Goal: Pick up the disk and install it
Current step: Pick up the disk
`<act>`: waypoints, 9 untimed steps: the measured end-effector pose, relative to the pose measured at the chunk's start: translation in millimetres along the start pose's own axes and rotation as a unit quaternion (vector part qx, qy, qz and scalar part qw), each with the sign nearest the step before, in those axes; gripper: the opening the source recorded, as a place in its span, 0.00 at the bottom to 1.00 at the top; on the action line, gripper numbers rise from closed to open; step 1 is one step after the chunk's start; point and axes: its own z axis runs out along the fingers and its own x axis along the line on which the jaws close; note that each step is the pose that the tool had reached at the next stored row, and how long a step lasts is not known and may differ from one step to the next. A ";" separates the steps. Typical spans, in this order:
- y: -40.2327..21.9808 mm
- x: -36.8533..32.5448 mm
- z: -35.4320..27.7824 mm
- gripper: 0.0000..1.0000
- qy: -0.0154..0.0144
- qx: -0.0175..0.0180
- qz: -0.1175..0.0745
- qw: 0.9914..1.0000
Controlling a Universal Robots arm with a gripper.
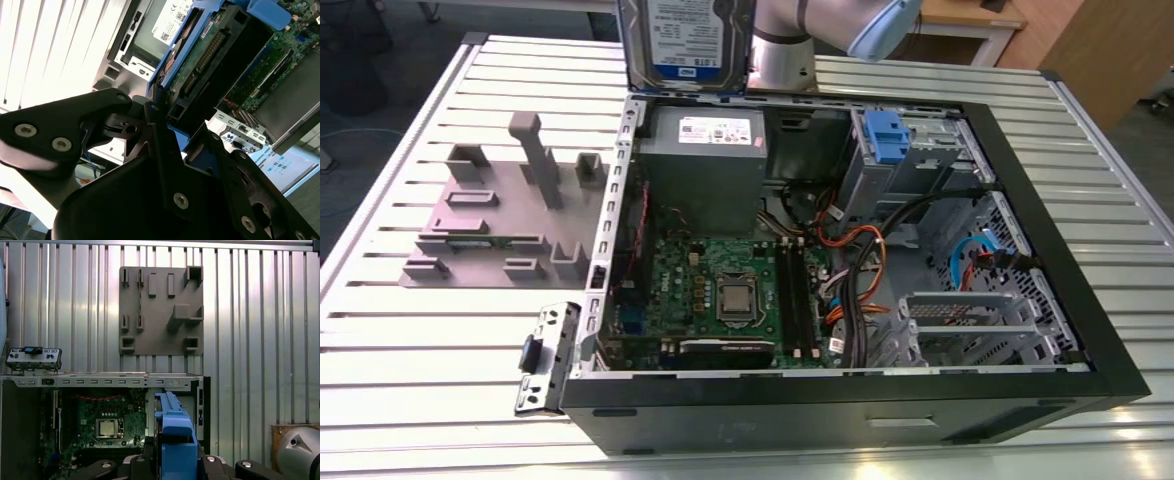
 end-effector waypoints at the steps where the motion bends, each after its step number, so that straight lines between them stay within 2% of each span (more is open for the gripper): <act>1: -0.2 0.0 0.0 0.36 0.000 0.000 0.000 1.000; 9: -1.8 0.0 0.2 0.36 0.000 0.000 0.000 1.000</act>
